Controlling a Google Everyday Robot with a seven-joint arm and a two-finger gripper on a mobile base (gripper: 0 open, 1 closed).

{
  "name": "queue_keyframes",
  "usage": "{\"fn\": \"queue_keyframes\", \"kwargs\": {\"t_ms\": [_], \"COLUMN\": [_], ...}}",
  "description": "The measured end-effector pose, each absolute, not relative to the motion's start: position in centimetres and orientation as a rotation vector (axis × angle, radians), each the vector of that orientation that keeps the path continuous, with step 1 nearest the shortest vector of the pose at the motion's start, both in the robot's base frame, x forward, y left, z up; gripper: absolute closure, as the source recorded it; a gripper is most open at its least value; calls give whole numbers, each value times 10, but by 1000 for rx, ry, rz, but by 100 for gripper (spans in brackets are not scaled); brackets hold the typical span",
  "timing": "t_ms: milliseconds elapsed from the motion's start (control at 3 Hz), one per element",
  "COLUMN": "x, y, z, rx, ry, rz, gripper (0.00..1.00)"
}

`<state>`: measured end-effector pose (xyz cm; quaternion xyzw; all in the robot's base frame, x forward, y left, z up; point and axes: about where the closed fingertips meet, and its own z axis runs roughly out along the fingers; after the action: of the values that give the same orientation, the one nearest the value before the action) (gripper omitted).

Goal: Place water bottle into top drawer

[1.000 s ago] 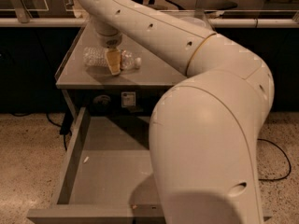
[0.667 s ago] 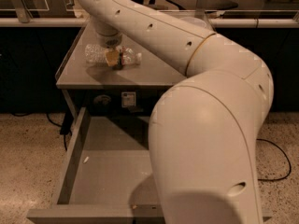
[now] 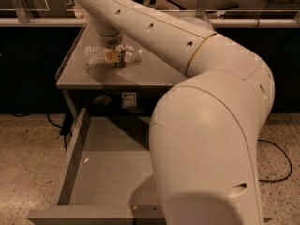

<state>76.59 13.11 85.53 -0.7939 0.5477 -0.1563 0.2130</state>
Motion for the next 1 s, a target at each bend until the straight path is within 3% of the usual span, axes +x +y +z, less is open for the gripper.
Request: {"fn": "queue_keyframes", "kwargs": {"t_ms": [333,1000], "x": [766,768], "y": [131,130], "z": [855,865], "rx": [-2204,-2221], "ry": [1520,1494], "rz": [-434,-446], "gripper": [100,100]}}
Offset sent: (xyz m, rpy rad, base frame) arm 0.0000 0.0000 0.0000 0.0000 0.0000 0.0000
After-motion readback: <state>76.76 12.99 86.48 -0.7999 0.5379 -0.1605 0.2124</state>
